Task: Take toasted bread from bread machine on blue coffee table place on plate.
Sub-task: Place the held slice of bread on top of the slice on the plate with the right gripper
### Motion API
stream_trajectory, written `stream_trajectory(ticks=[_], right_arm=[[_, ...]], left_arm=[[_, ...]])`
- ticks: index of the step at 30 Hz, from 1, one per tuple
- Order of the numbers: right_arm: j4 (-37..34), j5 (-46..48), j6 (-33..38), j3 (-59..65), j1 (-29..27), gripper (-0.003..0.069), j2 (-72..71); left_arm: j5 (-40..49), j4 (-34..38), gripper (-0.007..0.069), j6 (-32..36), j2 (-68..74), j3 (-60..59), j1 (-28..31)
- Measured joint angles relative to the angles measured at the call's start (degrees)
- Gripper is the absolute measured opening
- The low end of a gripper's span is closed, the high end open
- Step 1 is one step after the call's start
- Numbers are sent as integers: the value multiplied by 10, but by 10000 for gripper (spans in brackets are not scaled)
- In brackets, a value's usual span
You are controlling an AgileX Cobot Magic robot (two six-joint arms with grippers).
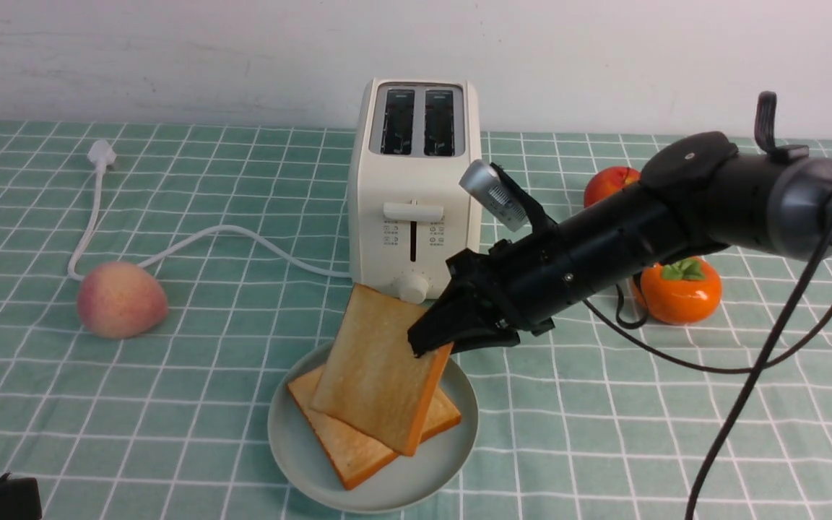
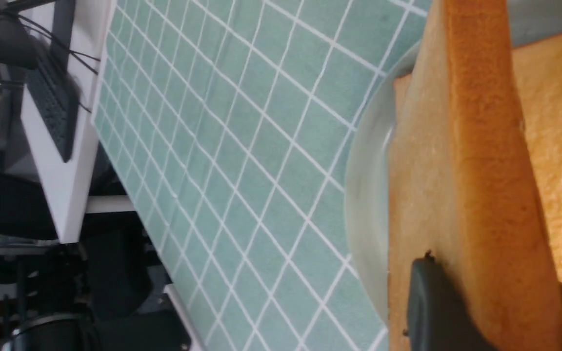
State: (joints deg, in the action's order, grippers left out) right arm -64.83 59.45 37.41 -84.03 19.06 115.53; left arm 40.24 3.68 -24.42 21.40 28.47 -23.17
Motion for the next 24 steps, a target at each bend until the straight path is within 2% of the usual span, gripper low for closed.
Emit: stream_trajectory(ticks=[4,6,8,11,15,16,17,18,20,21,22,24], right_arm=[[37,-1,0,0,-9,430,0],[43,2,0,0,-17,498,0],[46,8,0,0,-29,552,-2],[62,22,-1,-8,-48,563,-10],[128,40,-40,-36,-82,474,-44],[153,45,-60,-46,-91,424,-59],[188,55,-93,-58,-103,339,-84],[198,58,-102,-63,-106,312,-92],[242,72,-138,-78,-122,195,-136],[273,82,-166,-84,-133,78,-172],[297,89,-184,-88,-140,21,-200],[334,90,-207,-90,-150,-12,-262]], left_arm=[[0,0,-14,0,0,0,0],[1,0,-14,0,0,0,0],[1,0,-14,0,0,0,0],[2,0,-14,0,0,0,0],[4,0,-14,0,0,0,0],[4,0,-14,0,0,0,0],[4,-1,-14,0,0,0,0],[4,-1,-14,0,0,0,0],[4,-3,-14,0,0,0,0],[4,-4,-14,0,0,0,0],[4,-5,-14,0,0,0,0],[4,-7,-14,0,0,0,0]])
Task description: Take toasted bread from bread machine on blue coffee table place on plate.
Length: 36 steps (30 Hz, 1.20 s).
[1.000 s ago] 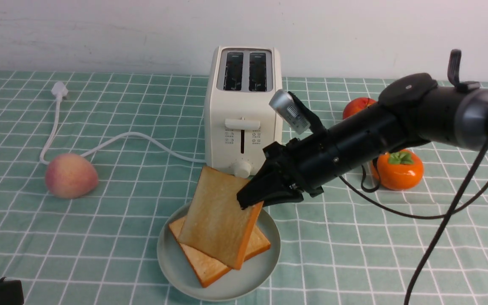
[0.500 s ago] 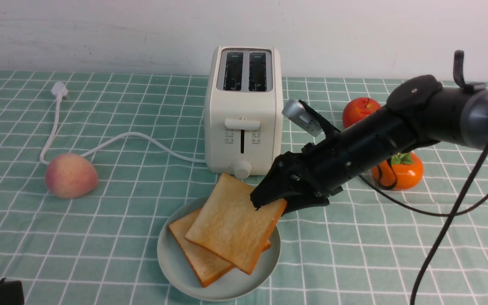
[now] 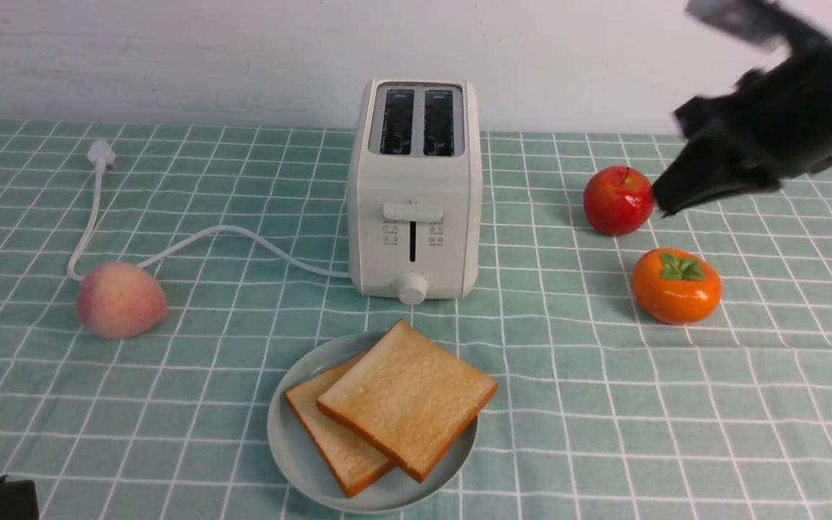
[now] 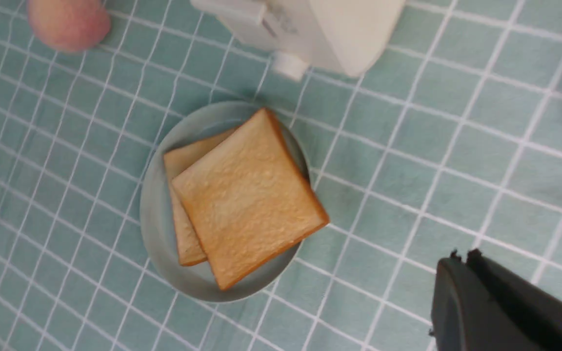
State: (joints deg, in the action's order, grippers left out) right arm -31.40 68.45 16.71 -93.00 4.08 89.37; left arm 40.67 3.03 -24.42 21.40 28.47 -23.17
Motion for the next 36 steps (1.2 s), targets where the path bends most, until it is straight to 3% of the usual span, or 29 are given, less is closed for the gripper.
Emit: stream_trajectory(ticks=[10,14,20,27,36], right_arm=[[126,-66,-84,46,-5,0,-274],[182,-141,-121,154,-5,1,-408],[284,-328,-212,412,-5,4,-644],[310,-419,-252,583,-5,4,-767],[314,-429,-253,617,-5,17,-784]], left_arm=[[-27,-4,-14,0,0,0,0],[-30,-4,-13,0,0,0,0],[-47,-10,-13,0,0,0,0],[-82,-15,-10,0,0,0,0],[-96,-15,0,0,0,0,0]])
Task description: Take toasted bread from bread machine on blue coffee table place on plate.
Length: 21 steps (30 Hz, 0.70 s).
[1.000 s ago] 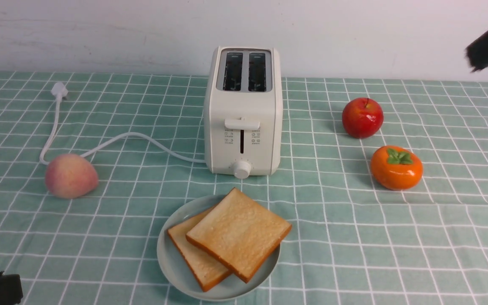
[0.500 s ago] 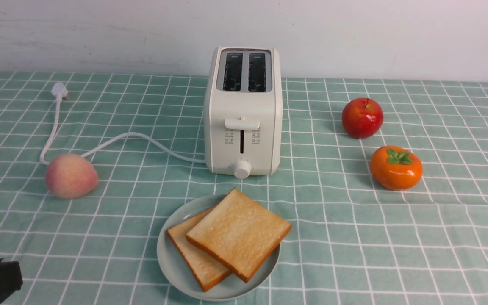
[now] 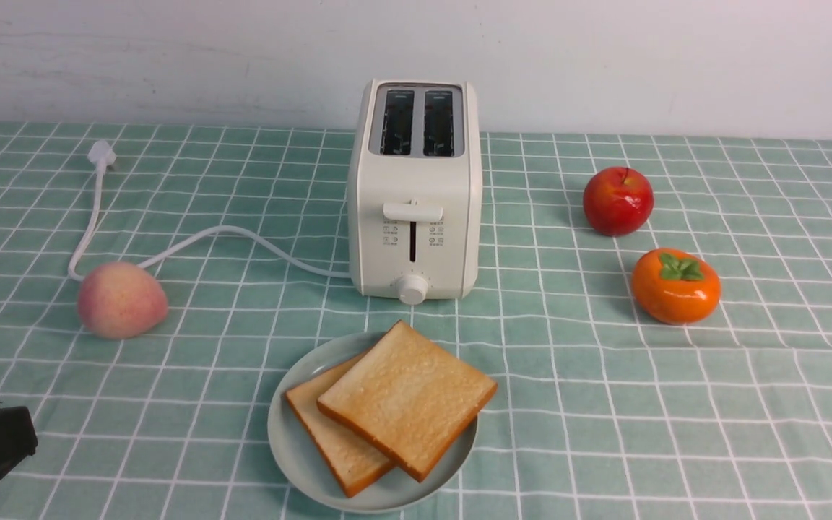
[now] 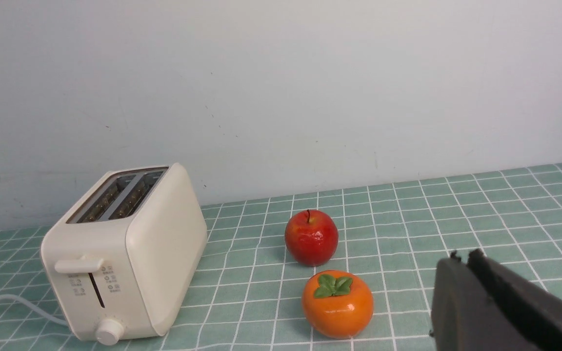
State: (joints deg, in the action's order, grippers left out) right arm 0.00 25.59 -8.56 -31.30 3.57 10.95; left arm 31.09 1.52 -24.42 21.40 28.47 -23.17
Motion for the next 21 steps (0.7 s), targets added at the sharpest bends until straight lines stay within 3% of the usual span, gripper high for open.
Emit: stream_trajectory(ticks=[21], right_arm=[[0,0,-1,0,-1,41,0]], left_arm=[[0,0,17,0,0,0,0]])
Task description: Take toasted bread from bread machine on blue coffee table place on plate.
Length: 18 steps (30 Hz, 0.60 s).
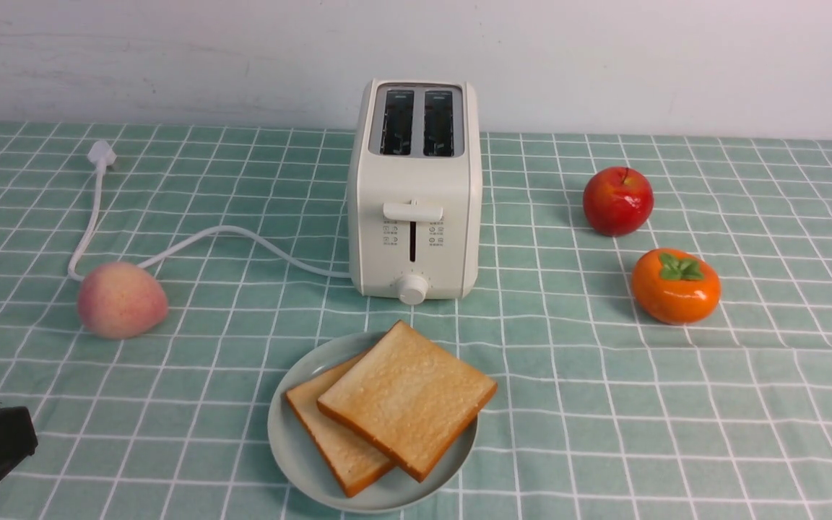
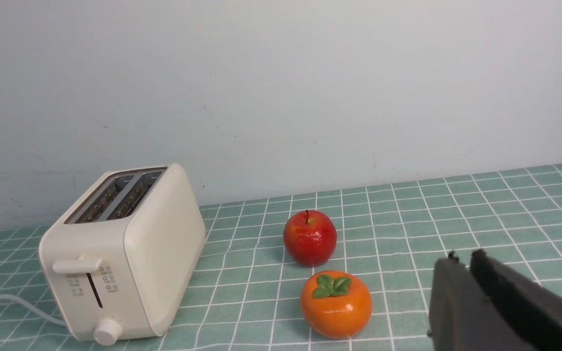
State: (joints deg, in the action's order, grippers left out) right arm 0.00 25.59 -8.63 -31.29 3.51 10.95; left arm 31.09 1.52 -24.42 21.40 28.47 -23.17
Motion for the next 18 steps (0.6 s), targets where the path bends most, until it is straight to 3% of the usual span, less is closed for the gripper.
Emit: stream_trajectory(ticks=[10,13,18], right_arm=[[0,0,0,0,0,57,0],[0,0,0,0,0,64,0],[0,0,0,0,0,69,0]], left_arm=[[-38,0,26,56,-33,-37,21],[-108,25,31,76,-88,-115,95],[-158,37,36,78,-170,-221,171]])
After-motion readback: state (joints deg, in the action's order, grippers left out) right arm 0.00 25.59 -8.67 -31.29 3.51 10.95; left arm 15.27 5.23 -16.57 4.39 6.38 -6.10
